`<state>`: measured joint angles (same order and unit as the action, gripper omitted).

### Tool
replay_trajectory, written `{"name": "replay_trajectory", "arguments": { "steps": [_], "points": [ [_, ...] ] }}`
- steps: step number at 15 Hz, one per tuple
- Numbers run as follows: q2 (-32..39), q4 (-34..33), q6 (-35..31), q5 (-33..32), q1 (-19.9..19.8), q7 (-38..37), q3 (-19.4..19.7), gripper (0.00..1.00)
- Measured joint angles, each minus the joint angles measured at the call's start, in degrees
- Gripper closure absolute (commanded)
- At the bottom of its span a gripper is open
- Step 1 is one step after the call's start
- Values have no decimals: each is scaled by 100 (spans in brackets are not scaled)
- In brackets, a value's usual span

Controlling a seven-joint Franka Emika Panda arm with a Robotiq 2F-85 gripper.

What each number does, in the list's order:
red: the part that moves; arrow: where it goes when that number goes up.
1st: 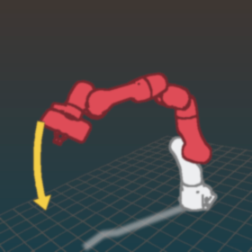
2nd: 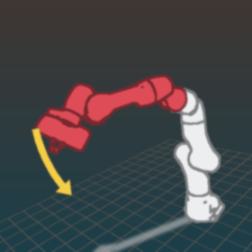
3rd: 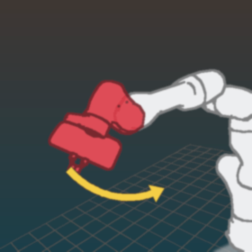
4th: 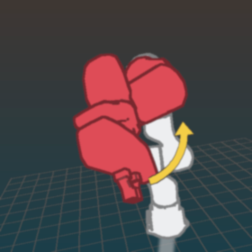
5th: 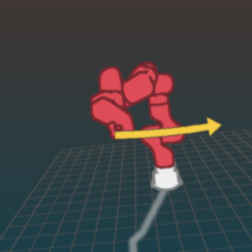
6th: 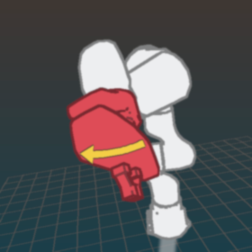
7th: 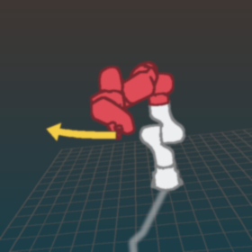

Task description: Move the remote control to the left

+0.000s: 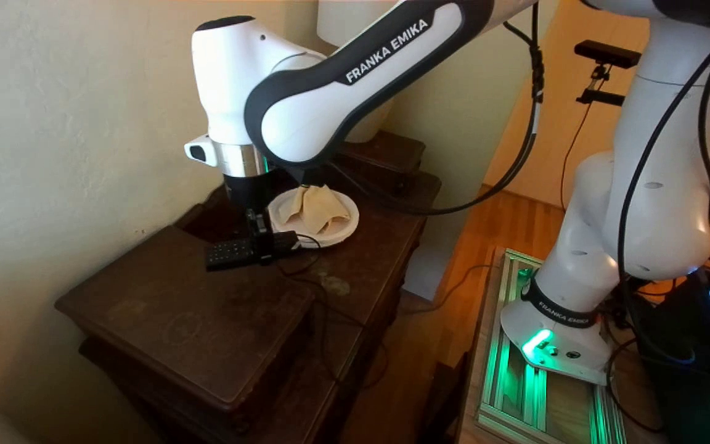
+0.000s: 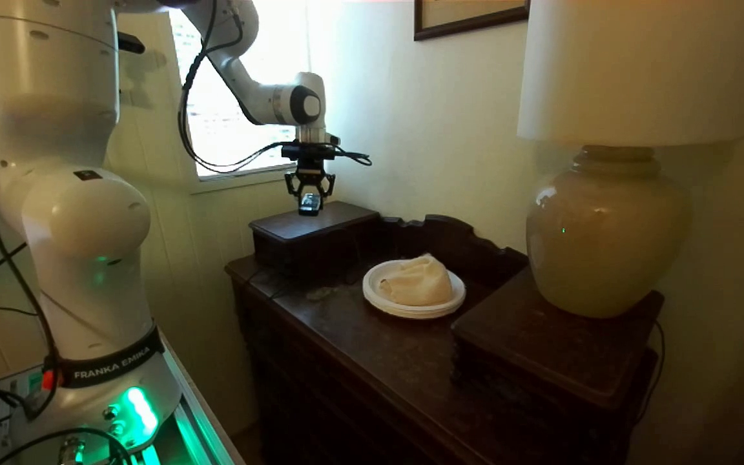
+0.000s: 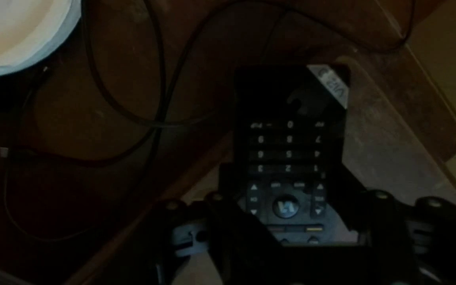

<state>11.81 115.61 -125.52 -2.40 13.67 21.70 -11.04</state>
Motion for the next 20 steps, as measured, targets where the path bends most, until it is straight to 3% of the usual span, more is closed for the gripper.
{"name": "replay_trajectory", "arguments": {
  "steps": [9,10,11,15,20],
  "points": [
    [1086,-1053,-42,-257,57,-1,-138,64],
    [1157,-1114,-42,-263,68,-1,-156,47],
    [1215,-1159,-42,-267,75,-1,-173,14],
    [1318,-1285,-42,-332,94,-1,-206,0],
    [1225,-1386,31,-478,119,-63,-209,0]
  ]
}}
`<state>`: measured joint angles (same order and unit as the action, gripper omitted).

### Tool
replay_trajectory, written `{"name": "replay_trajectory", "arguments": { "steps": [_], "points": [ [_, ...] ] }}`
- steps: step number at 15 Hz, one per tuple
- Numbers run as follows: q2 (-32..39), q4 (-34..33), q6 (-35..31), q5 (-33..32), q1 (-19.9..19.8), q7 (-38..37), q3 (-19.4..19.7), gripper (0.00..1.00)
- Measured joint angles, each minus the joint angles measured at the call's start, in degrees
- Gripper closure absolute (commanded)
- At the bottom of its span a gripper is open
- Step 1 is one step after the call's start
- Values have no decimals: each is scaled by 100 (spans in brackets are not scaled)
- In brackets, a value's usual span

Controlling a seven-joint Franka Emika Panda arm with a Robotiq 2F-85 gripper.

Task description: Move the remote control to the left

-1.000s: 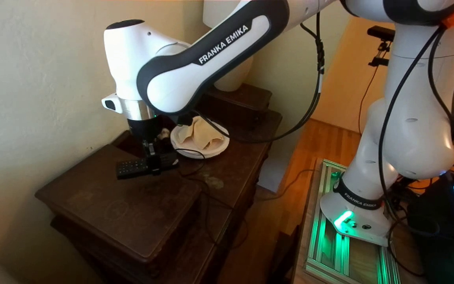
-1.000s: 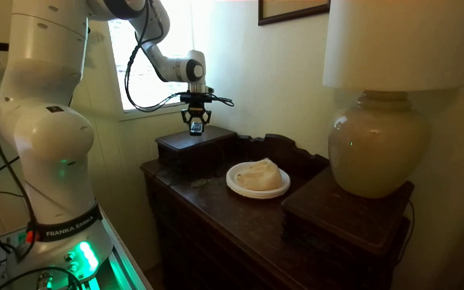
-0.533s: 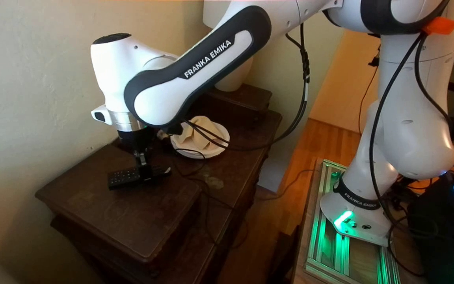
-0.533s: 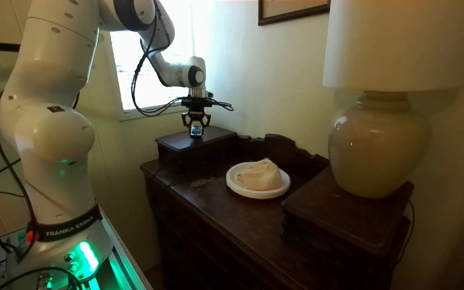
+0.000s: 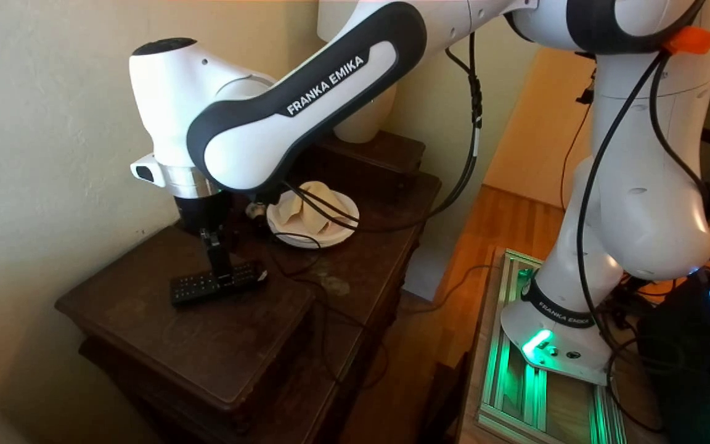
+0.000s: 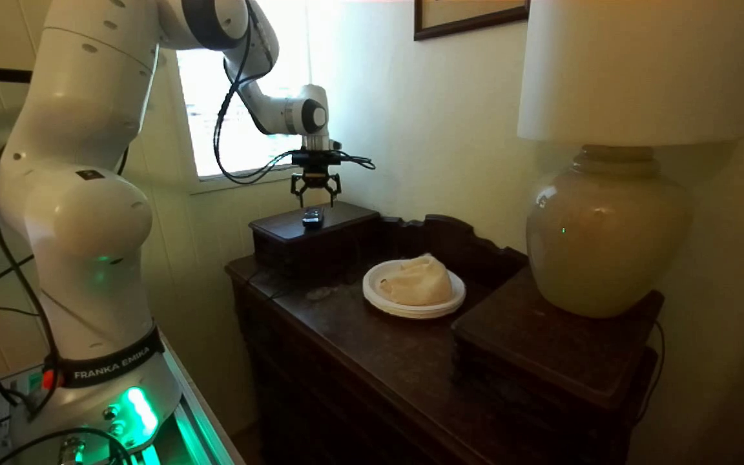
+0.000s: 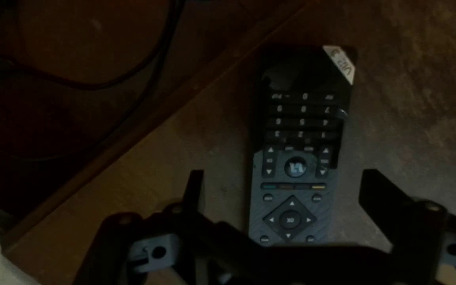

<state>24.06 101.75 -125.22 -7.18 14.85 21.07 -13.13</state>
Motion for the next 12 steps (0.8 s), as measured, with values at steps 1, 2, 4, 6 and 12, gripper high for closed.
{"name": "replay_trajectory", "arguments": {
  "steps": [1,2,4,6,12],
  "points": [
    [-84,1,100,-3,17,-84,-1,0],
    [-200,3,267,-3,37,-212,-6,0],
    [-545,41,606,-4,80,-591,-11,0],
    [-1035,183,866,-3,84,-1103,0,0],
    [-2822,1200,1197,141,-330,-2105,339,0]
  ]
}}
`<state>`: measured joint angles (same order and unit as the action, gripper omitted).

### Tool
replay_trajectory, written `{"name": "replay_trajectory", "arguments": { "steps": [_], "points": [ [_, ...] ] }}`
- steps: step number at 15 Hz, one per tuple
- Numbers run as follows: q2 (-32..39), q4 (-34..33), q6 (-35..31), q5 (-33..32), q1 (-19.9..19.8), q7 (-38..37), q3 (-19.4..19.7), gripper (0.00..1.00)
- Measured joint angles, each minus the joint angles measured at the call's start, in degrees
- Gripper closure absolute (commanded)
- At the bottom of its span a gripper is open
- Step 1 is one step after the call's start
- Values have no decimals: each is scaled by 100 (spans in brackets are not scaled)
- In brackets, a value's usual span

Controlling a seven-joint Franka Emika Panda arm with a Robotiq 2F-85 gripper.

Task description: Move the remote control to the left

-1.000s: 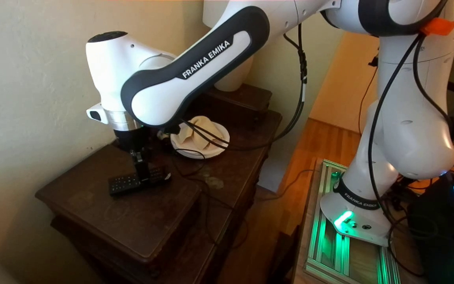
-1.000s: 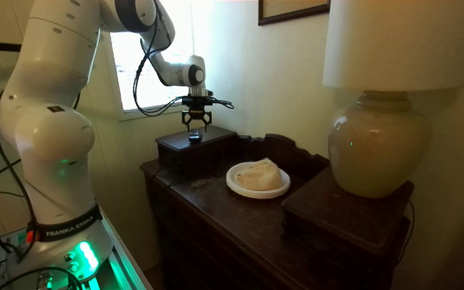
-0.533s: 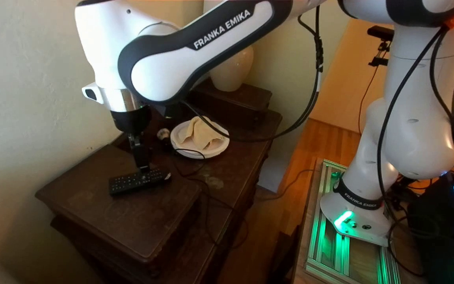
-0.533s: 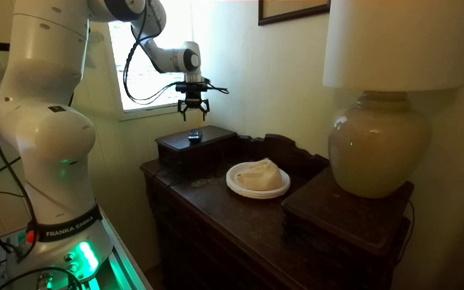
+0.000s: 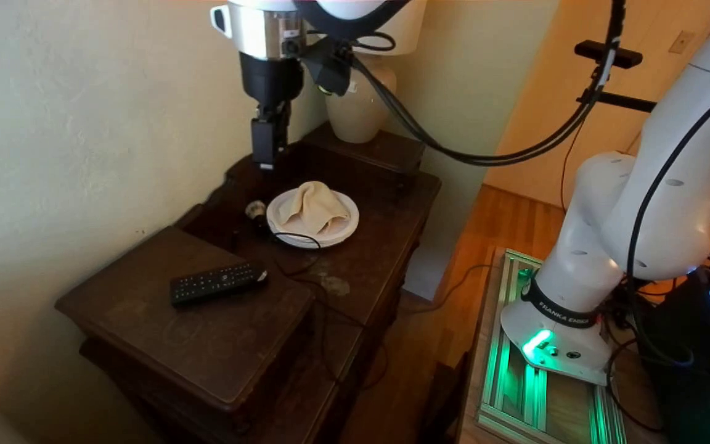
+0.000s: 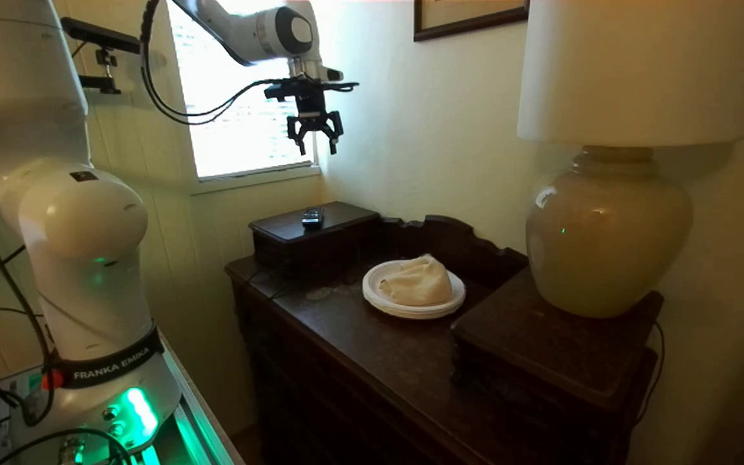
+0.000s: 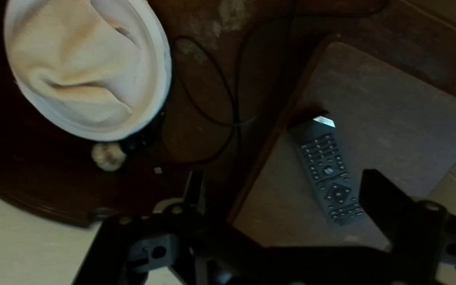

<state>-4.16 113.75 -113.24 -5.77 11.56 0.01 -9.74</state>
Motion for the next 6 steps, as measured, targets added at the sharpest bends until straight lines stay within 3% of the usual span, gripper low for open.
{"name": "replay_trajectory", "arguments": {
  "steps": [6],
  "points": [
    [-1268,1095,389,235,-484,-216,466,0]
  ]
}}
